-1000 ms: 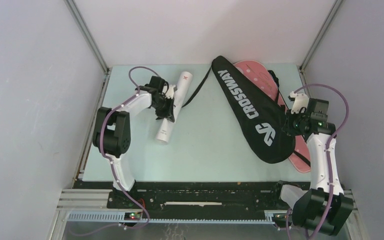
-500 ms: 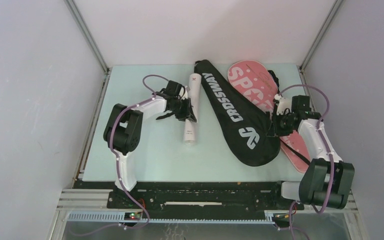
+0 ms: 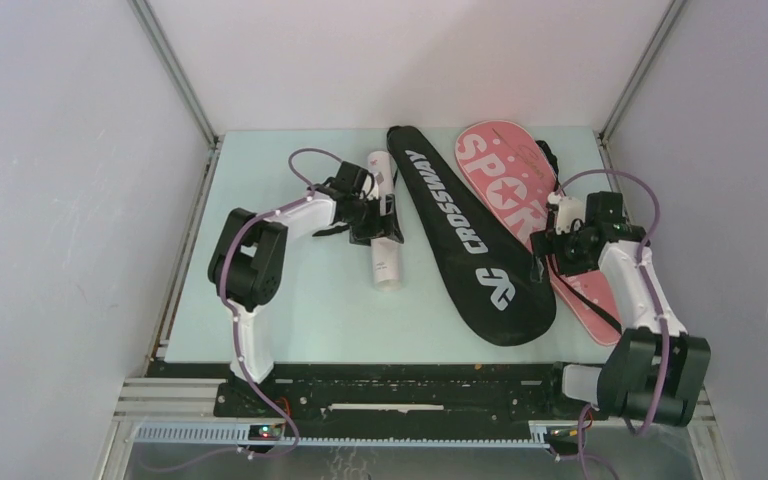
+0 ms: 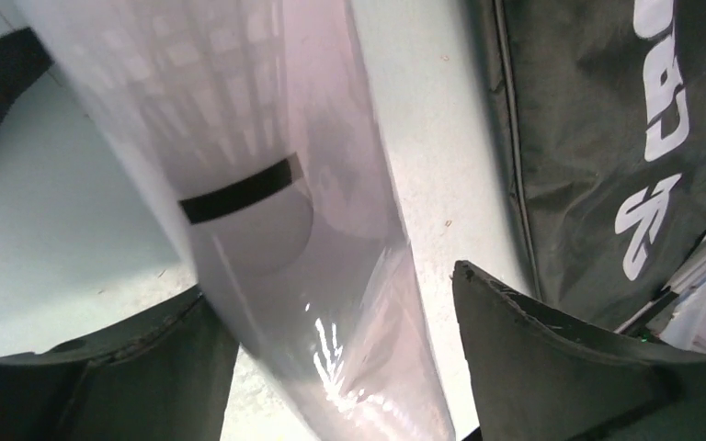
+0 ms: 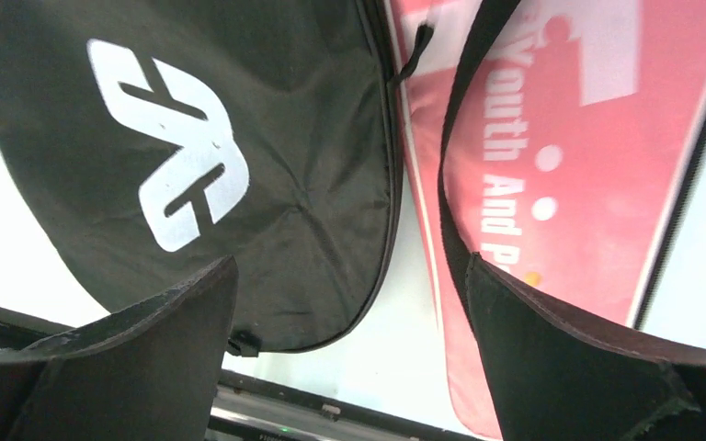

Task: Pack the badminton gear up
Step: Adjust the shuttle tube at the center of the board, then reset both arms

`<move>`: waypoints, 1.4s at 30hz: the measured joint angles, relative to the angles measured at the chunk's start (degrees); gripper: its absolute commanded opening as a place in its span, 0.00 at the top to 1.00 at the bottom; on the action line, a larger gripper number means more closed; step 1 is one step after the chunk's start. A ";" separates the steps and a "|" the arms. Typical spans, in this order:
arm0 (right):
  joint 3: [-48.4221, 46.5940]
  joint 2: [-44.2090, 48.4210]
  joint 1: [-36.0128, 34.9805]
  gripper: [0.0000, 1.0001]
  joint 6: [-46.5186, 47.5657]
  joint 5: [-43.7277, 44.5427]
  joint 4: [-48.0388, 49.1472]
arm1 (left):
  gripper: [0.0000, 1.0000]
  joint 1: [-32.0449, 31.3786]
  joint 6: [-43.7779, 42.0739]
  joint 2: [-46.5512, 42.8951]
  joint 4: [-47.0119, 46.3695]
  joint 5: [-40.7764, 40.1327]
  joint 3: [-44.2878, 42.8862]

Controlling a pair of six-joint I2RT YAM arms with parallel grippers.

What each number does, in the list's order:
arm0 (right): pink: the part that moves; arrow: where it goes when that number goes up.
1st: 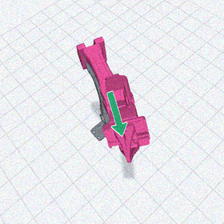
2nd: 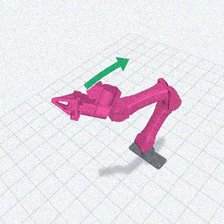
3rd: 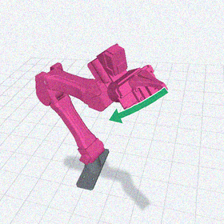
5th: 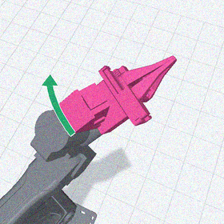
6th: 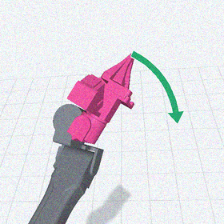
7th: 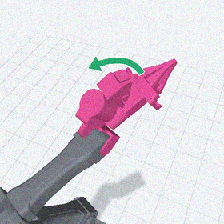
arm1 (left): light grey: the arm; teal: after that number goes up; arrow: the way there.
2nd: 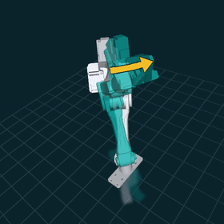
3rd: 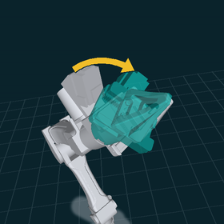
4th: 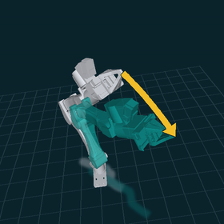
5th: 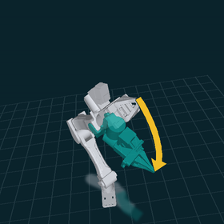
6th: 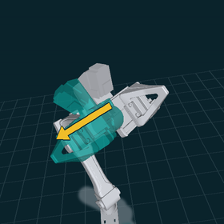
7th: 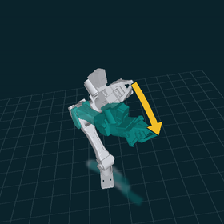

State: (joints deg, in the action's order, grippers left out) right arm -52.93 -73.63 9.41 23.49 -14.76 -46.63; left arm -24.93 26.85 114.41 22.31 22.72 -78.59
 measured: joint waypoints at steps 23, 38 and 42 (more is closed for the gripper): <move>-1.81 22.73 1.99 0.00 -5.55 -14.86 11.85 | 0.00 24.48 -32.02 -45.64 5.60 0.79 11.65; -0.83 35.28 1.79 0.00 -9.79 -17.99 15.43 | 0.00 24.70 -35.85 -79.49 -2.64 -2.95 32.61; -0.74 35.65 1.27 0.00 -9.70 -19.08 14.99 | 0.00 24.70 -35.76 -84.39 -5.01 -3.50 35.82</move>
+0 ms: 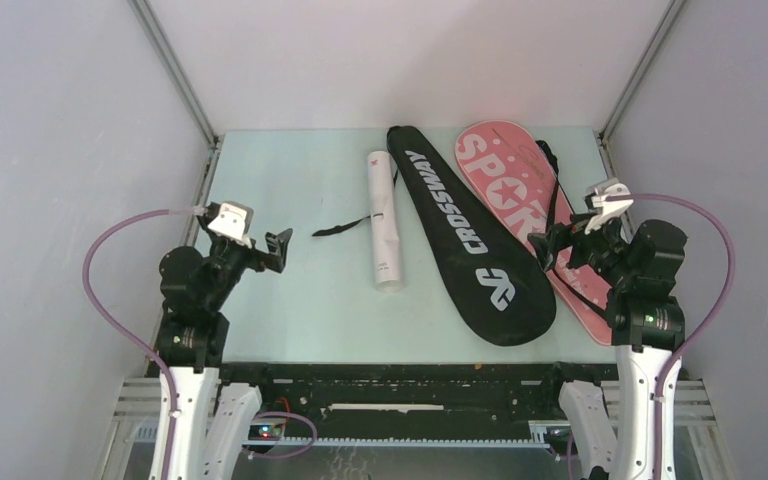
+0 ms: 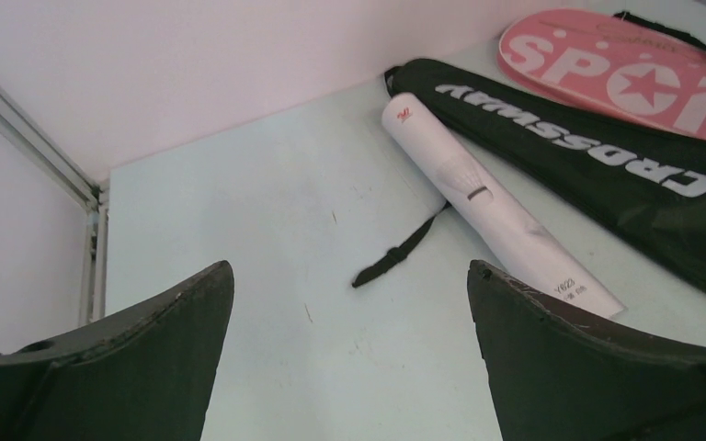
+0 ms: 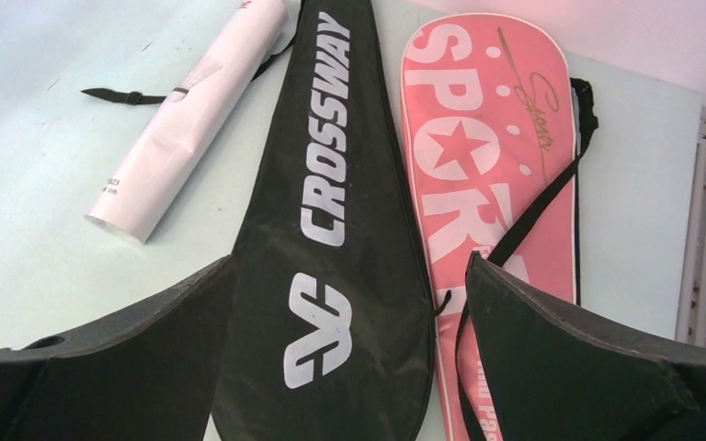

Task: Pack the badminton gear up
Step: Reset both arms

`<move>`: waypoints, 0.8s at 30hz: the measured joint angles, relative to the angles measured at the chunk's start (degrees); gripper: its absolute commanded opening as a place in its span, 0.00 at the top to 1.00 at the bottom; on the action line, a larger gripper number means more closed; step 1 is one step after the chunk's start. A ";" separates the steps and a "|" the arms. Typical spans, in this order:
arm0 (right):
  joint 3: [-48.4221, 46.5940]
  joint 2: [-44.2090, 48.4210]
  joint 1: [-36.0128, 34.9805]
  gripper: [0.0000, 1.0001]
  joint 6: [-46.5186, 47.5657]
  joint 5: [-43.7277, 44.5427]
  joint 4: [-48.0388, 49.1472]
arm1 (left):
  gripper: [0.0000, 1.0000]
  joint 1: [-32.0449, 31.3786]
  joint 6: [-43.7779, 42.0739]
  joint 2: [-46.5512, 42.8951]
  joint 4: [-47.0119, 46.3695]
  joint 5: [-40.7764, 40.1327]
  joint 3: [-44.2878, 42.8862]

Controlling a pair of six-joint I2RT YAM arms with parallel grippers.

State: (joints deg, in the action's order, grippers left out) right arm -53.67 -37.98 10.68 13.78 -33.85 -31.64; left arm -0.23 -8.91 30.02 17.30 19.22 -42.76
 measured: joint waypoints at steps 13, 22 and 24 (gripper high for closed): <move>0.35 0.00 -1.09 0.00 0.66 -0.26 -0.76 | 0.00 0.00 0.50 -0.52 -2.86 -2.14 0.02; 0.81 -0.07 -1.09 0.00 1.11 -0.11 -1.03 | 0.00 0.00 0.48 -0.39 -2.89 -2.78 0.02; 0.81 -0.07 -1.09 0.00 1.20 -0.11 -1.20 | 0.00 0.00 0.48 -0.39 -2.89 -2.99 0.02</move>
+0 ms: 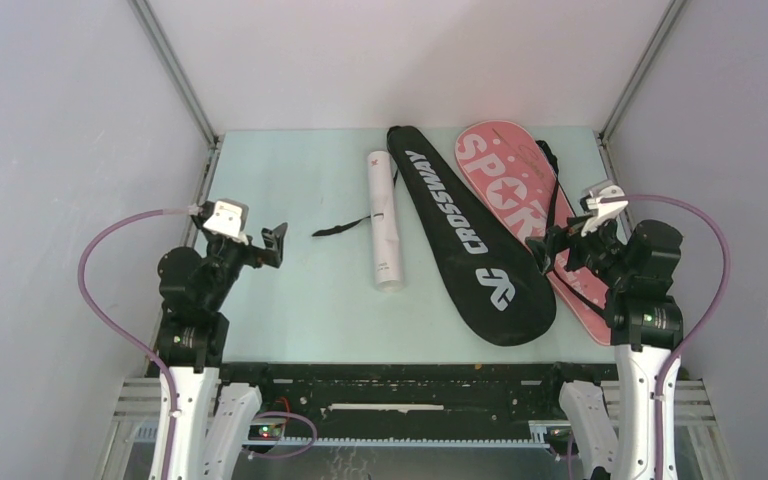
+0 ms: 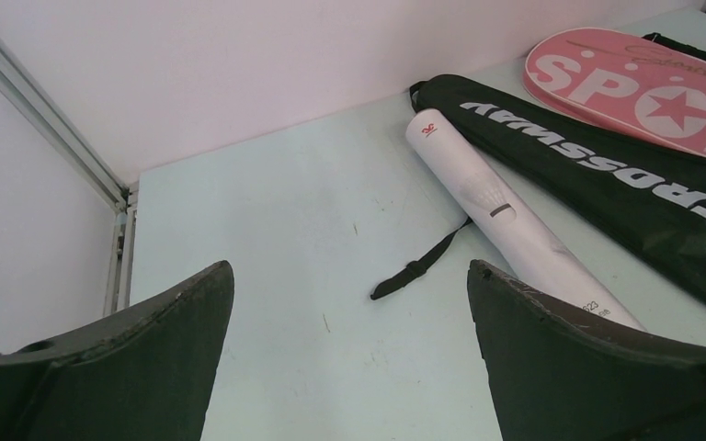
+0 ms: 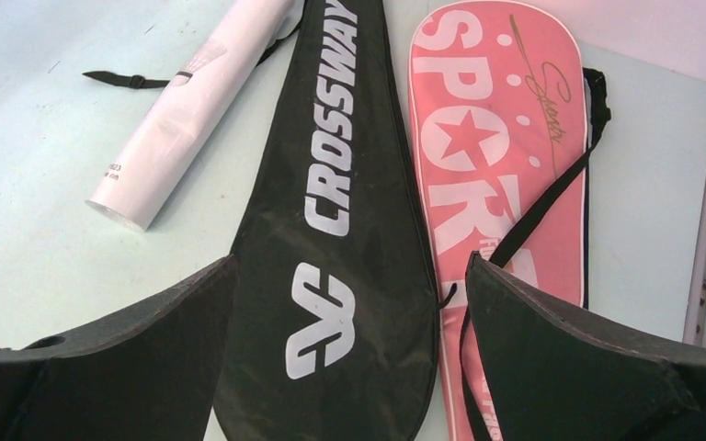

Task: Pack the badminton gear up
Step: Reset both arms

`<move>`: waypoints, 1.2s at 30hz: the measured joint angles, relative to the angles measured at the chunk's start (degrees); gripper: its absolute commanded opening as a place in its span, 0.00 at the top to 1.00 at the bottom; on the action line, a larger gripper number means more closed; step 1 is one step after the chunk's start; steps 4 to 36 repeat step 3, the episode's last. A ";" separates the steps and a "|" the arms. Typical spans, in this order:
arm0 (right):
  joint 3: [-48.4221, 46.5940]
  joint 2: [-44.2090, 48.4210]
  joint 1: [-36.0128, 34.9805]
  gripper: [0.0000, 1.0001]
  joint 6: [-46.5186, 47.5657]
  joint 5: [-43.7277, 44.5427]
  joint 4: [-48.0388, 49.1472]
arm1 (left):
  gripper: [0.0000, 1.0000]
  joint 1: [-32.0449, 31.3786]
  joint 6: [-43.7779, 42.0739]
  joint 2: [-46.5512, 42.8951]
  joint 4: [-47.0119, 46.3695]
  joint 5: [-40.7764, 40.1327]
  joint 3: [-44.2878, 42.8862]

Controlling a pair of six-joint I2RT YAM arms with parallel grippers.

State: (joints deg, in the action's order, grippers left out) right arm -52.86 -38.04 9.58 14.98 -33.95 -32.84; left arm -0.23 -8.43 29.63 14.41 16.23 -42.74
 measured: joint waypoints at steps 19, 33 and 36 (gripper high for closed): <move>0.00 0.00 0.00 0.00 0.11 0.02 -0.31 | 0.00 0.00 0.00 0.00 0.00 -0.22 0.00; 0.00 0.00 0.00 0.00 0.11 0.02 -0.31 | 0.00 0.00 0.00 0.00 0.00 -0.22 0.00; 0.00 0.00 0.00 0.00 0.11 0.02 -0.31 | 0.00 0.00 0.00 0.00 0.00 -0.22 0.00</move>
